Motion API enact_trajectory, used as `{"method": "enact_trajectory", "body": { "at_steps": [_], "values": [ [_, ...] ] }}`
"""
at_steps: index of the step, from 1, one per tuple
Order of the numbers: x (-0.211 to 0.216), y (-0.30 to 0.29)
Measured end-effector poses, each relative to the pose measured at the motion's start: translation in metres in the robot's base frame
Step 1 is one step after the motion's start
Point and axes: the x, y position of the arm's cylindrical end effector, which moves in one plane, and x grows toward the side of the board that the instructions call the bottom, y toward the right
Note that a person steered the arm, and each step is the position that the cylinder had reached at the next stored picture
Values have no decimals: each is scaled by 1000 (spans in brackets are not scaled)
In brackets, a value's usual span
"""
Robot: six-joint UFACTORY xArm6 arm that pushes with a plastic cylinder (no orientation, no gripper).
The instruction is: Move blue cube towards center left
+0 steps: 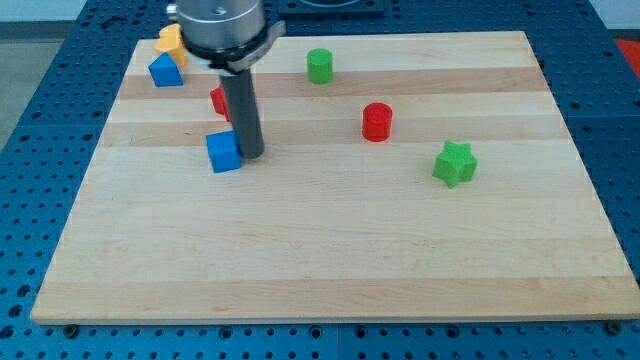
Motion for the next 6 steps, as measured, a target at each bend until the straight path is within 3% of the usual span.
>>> {"method": "enact_trajectory", "body": {
  "at_steps": [1, 2, 4, 6],
  "values": [
    [28, -12],
    [26, -38],
    [-18, -86],
    [6, -116]
  ]
}}
